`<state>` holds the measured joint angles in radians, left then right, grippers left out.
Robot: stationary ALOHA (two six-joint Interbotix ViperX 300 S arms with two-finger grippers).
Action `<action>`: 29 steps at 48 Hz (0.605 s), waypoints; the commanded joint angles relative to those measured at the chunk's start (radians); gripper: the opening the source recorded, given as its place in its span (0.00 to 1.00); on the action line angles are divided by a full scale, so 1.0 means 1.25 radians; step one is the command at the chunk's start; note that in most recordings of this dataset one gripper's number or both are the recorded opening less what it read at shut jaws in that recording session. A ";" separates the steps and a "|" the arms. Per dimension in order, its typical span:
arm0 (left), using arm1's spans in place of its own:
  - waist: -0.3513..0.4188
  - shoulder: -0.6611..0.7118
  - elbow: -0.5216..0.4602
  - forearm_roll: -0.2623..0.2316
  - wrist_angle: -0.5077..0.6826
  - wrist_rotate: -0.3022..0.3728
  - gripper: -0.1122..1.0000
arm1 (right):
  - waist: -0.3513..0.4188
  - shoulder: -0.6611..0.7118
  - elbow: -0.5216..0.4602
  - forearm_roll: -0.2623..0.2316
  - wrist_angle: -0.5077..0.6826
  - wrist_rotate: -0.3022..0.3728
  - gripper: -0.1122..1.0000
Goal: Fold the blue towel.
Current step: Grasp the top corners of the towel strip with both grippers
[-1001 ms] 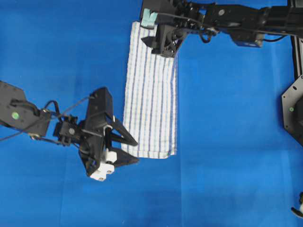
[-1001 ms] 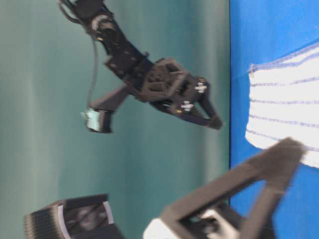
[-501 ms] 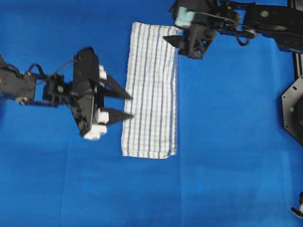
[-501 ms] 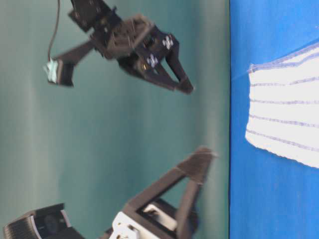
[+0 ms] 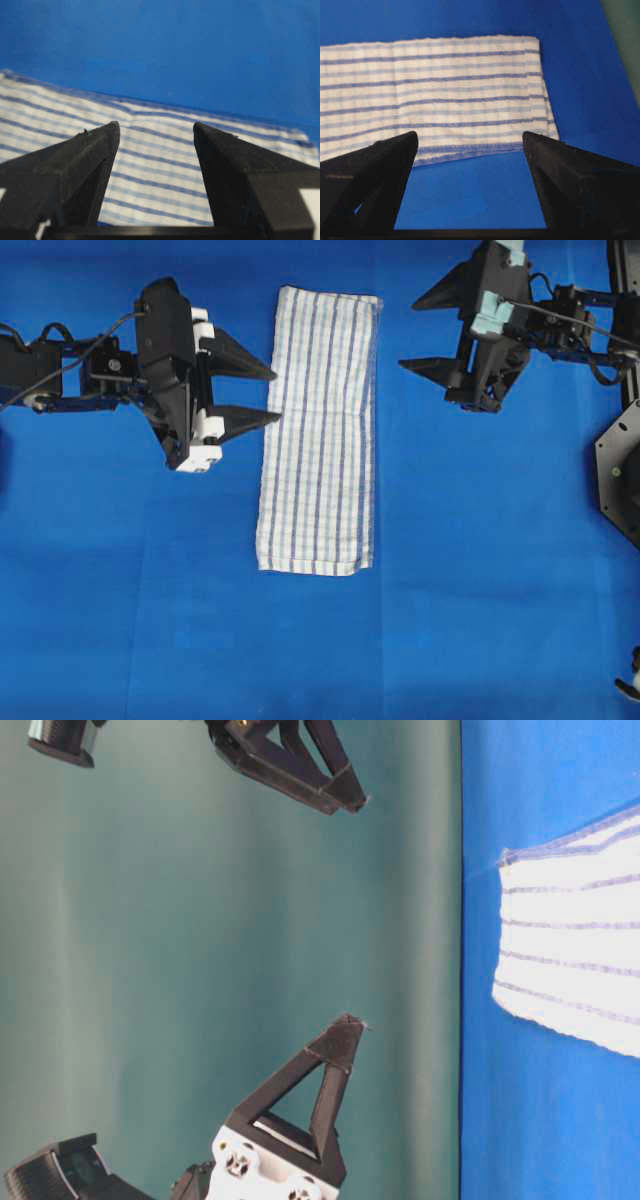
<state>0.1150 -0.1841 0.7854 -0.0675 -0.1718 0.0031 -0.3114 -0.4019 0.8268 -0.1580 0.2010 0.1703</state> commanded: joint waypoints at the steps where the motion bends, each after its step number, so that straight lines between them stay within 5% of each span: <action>1: 0.012 -0.018 -0.007 0.001 -0.004 0.002 0.59 | 0.001 -0.012 -0.006 0.002 -0.007 0.006 0.92; 21: 0.091 0.005 -0.028 0.018 -0.004 0.011 0.59 | -0.043 0.067 -0.055 -0.006 -0.026 0.006 0.92; 29: 0.163 0.061 -0.056 0.018 -0.006 0.071 0.59 | -0.103 0.163 -0.090 -0.009 -0.071 0.006 0.92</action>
<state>0.2884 -0.1212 0.7486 -0.0476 -0.1718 0.0721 -0.4142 -0.2316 0.7517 -0.1672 0.1427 0.1764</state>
